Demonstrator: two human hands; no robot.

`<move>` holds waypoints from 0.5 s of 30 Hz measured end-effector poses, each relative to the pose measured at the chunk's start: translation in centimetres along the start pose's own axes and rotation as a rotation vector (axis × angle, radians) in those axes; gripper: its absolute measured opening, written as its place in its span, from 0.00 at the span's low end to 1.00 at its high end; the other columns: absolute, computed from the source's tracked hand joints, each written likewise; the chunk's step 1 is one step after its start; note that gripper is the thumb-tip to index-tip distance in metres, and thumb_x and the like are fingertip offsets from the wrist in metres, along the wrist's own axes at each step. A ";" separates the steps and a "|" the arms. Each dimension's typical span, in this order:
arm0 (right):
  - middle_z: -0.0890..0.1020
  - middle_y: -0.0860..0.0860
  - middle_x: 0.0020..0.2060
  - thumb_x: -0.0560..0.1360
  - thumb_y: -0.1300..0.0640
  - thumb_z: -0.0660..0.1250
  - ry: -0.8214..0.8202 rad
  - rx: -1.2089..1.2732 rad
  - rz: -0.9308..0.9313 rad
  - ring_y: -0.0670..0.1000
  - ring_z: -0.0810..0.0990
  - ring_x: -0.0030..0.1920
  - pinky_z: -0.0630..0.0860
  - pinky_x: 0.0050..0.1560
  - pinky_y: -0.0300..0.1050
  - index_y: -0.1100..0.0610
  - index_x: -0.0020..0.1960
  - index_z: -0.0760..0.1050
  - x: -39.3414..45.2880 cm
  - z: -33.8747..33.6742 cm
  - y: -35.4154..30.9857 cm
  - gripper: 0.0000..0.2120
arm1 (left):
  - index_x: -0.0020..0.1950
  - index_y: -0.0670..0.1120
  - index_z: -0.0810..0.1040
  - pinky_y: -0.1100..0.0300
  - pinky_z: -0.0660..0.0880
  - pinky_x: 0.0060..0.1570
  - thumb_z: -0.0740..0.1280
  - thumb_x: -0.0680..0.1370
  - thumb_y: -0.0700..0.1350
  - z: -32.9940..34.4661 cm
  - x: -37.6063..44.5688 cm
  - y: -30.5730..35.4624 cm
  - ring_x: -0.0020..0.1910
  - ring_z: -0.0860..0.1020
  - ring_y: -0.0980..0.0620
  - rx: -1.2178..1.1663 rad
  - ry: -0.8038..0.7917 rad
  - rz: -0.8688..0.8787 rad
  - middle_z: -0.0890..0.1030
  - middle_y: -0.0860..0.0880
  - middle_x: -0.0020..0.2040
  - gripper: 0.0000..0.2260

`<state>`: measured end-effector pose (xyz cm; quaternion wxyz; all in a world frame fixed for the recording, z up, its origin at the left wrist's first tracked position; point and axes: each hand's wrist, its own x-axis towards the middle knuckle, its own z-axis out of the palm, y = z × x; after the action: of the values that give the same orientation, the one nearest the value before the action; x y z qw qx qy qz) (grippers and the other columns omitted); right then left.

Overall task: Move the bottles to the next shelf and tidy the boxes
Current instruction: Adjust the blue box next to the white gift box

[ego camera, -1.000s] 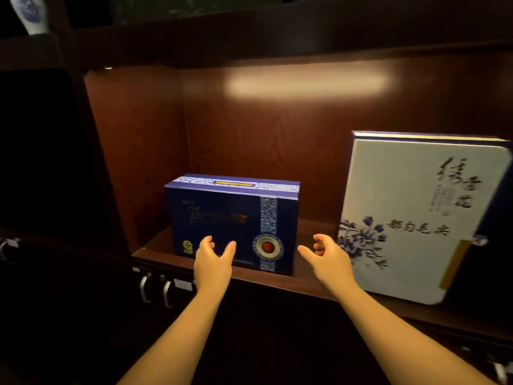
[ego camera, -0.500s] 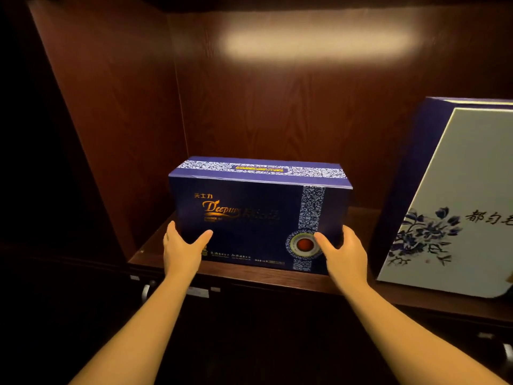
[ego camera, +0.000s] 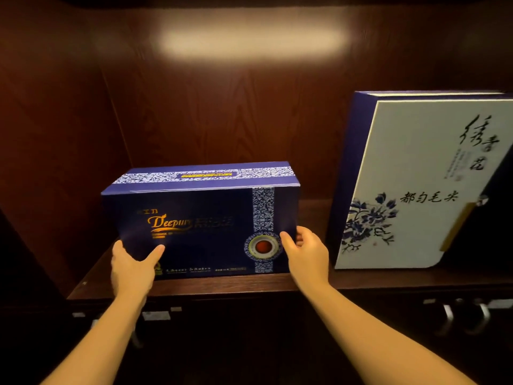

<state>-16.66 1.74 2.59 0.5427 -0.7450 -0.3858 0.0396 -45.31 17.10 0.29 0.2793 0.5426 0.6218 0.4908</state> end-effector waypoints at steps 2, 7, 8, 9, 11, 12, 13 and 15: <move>0.82 0.50 0.49 0.76 0.45 0.66 -0.005 0.003 0.007 0.46 0.77 0.46 0.71 0.43 0.43 0.55 0.58 0.79 0.0 -0.1 -0.1 0.17 | 0.75 0.45 0.58 0.41 0.68 0.64 0.75 0.68 0.56 -0.1 -0.1 0.1 0.68 0.69 0.38 0.015 0.013 -0.004 0.68 0.41 0.72 0.42; 0.82 0.52 0.47 0.77 0.45 0.64 0.022 -0.016 0.041 0.52 0.79 0.46 0.68 0.39 0.44 0.57 0.54 0.80 0.6 -1.3 0.4 0.17 | 0.74 0.45 0.59 0.42 0.68 0.64 0.75 0.67 0.57 1.0 -1.1 0.9 0.68 0.69 0.39 -0.014 -0.028 0.008 0.68 0.41 0.72 0.42; 0.82 0.54 0.48 0.77 0.45 0.64 0.031 -0.030 0.049 0.53 0.79 0.47 0.68 0.40 0.44 0.59 0.56 0.79 0.7 -1.8 0.7 0.18 | 0.74 0.45 0.60 0.42 0.68 0.64 0.75 0.67 0.57 1.5 -1.4 1.1 0.67 0.70 0.39 -0.027 -0.043 0.015 0.68 0.42 0.72 0.42; 0.82 0.55 0.49 0.78 0.45 0.63 0.038 -0.046 0.056 0.54 0.79 0.48 0.68 0.41 0.43 0.60 0.57 0.78 0.9 -2.3 1.0 0.20 | 0.74 0.45 0.60 0.41 0.69 0.63 0.75 0.67 0.57 2.0 -1.8 1.5 0.66 0.71 0.39 -0.039 -0.058 0.022 0.69 0.42 0.71 0.41; 0.82 0.56 0.50 0.78 0.44 0.63 0.059 -0.072 0.072 0.55 0.79 0.49 0.69 0.42 0.44 0.61 0.58 0.78 1.1 -3.2 1.7 0.21 | 0.72 0.45 0.62 0.41 0.70 0.62 0.75 0.67 0.57 3.0 -2.4 2.0 0.65 0.72 0.39 -0.044 -0.075 0.035 0.70 0.42 0.70 0.40; 0.82 0.56 0.51 0.78 0.44 0.62 0.072 -0.080 0.079 0.55 0.79 0.50 0.70 0.43 0.45 0.62 0.59 0.77 1.1 -3.7 1.9 0.22 | 0.72 0.45 0.62 0.42 0.70 0.62 0.75 0.67 0.57 3.5 -2.8 2.2 0.65 0.72 0.39 -0.037 -0.073 0.043 0.70 0.41 0.70 0.40; 0.82 0.56 0.51 0.78 0.44 0.62 0.082 -0.088 0.085 0.55 0.79 0.50 0.71 0.44 0.46 0.62 0.60 0.77 1.1 -4.0 2.1 0.22 | 0.72 0.45 0.63 0.43 0.70 0.61 0.75 0.67 0.57 3.8 -3.0 2.4 0.65 0.72 0.39 -0.027 -0.067 0.051 0.70 0.41 0.69 0.39; 0.82 0.55 0.50 0.78 0.44 0.62 0.099 -0.105 0.098 0.55 0.79 0.50 0.71 0.45 0.46 0.61 0.61 0.77 1.0 -4.5 2.3 0.22 | 0.70 0.45 0.64 0.43 0.70 0.58 0.75 0.67 0.58 4.1 -3.6 2.8 0.63 0.72 0.39 -0.009 -0.060 0.061 0.71 0.41 0.68 0.37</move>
<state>-12.60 -1.37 2.85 0.5188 -0.7913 -0.3234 0.0091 -39.65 14.79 0.65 0.2852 0.5746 0.5942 0.4852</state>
